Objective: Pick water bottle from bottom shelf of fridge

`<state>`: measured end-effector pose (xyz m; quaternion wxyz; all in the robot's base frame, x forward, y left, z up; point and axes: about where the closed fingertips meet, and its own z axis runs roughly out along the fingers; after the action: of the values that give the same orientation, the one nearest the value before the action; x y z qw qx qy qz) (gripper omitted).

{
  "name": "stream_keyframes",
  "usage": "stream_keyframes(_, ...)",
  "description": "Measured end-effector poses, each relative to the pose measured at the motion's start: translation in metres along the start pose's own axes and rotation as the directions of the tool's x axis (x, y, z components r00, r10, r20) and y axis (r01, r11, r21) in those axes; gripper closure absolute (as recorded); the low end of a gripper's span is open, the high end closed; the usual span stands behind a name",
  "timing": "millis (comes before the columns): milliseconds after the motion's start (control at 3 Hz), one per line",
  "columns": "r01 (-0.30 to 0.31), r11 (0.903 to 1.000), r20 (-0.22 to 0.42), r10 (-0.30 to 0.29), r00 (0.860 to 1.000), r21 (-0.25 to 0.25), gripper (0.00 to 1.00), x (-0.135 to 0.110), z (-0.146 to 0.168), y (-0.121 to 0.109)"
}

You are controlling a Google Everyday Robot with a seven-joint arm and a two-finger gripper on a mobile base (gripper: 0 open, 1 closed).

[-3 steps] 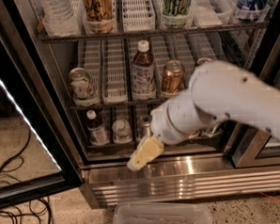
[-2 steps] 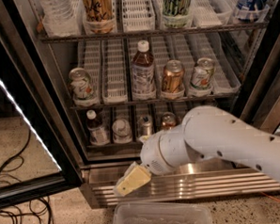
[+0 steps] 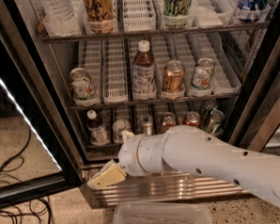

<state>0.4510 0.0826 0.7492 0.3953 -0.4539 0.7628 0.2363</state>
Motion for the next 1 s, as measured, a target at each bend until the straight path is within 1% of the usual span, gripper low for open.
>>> stream_keyframes(333, -0.016, 0.9998, -0.012, 0.016, 1.000, -0.010, 0.00, 0.009, 0.007, 0.005)
stream_keyframes(667, -0.142, 0.9882, -0.012, 0.142, 0.990, -0.057, 0.00, 0.047, 0.032, 0.032)
stream_keyframes(1000, -0.270, 0.9565, -0.017, 0.270, 0.963, -0.110, 0.00, 0.100, 0.069, 0.083)
